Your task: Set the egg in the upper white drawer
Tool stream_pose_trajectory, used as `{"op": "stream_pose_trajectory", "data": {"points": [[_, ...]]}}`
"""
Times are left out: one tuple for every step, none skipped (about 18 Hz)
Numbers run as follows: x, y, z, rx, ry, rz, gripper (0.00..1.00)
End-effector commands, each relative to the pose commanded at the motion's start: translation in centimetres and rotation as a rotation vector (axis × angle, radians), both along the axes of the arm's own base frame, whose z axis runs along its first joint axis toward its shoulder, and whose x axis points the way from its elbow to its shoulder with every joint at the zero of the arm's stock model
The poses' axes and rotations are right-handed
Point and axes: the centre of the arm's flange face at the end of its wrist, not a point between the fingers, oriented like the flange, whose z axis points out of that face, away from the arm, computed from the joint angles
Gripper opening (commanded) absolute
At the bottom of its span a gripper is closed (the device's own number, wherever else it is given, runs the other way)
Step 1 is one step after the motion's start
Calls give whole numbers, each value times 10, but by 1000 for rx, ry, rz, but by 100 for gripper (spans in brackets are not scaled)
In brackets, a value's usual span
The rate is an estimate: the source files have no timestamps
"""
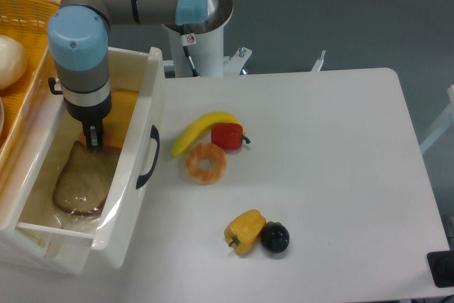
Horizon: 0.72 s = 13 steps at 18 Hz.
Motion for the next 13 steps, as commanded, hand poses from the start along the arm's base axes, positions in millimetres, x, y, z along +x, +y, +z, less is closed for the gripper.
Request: {"op": "stream_pose_trajectory", "data": {"points": [[-1, 0, 0, -1, -1, 2, 32], [0, 0, -2, -4, -2, 0, 39], [-1, -1, -2, -5, -3, 2, 41], [0, -1, -4, -8, -4, 0, 41], [1, -1, -4, -8, -4, 0, 41], [1, -1, -5, -10, -5, 0, 41], [1, -1, -5, -10, -5, 0, 41], [1, -1, -5, -10, -5, 0, 42], [1, -1, -5, -10, -5, 0, 42], [1, -1, -6, -11, -5, 0, 42], [0, -1, -7, -12, -6, 0, 42], [0, -1, -8, -14, -7, 0, 42], [0, 0, -9, -15, -8, 0, 44]]}}
